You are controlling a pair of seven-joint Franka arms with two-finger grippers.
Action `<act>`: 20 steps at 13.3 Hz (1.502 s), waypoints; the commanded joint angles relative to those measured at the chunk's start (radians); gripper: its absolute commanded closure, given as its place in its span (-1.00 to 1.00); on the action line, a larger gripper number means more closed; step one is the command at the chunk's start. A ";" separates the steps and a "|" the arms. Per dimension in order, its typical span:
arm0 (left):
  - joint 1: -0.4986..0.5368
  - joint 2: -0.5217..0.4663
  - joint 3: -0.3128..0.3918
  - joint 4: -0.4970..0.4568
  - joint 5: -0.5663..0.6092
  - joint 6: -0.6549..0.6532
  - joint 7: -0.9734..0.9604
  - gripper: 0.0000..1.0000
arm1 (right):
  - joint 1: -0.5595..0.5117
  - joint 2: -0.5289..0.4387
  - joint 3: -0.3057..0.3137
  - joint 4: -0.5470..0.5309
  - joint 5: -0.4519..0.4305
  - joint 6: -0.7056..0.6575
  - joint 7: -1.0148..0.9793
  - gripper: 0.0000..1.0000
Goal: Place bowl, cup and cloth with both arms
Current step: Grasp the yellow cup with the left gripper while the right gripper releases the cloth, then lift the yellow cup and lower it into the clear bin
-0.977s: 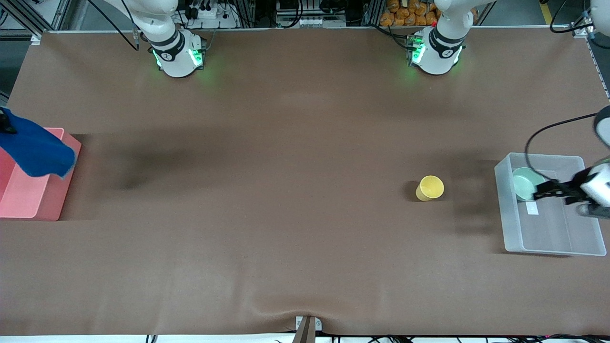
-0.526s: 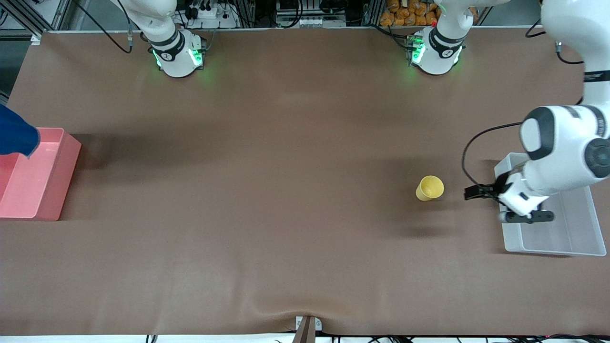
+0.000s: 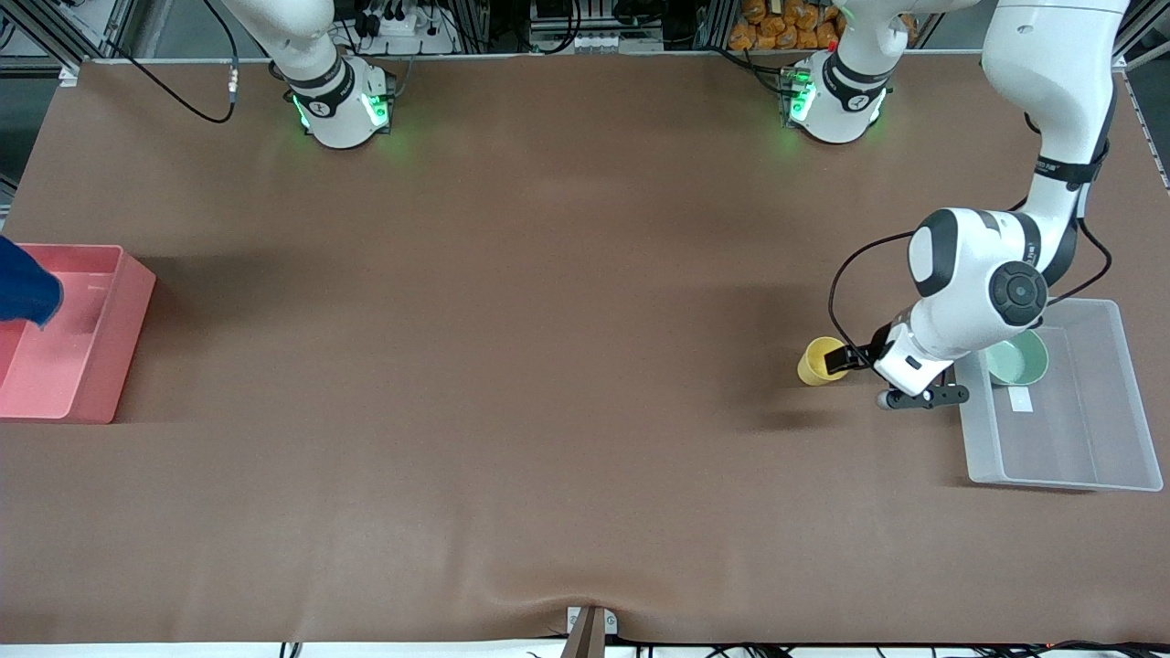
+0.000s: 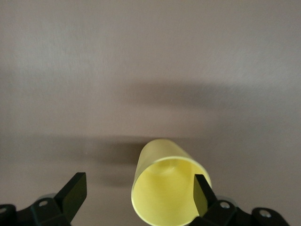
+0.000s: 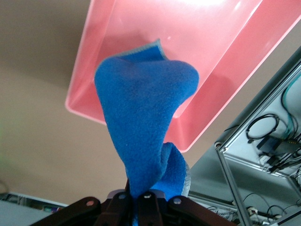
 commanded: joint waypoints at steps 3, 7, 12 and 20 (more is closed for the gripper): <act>0.005 -0.017 -0.007 -0.057 0.069 0.025 -0.005 -0.24 | -0.039 0.089 0.020 0.019 -0.013 0.211 -0.058 1.00; 0.007 -0.003 -0.012 -0.056 0.072 0.033 -0.006 0.92 | -0.065 0.131 0.022 0.017 -0.007 0.267 -0.078 1.00; 0.017 -0.021 -0.009 -0.002 0.072 0.016 -0.008 1.00 | -0.076 0.142 0.022 0.000 0.050 0.182 -0.084 1.00; 0.235 0.029 -0.001 0.463 0.074 -0.461 0.274 1.00 | -0.089 0.169 0.022 0.002 0.168 -0.006 -0.079 1.00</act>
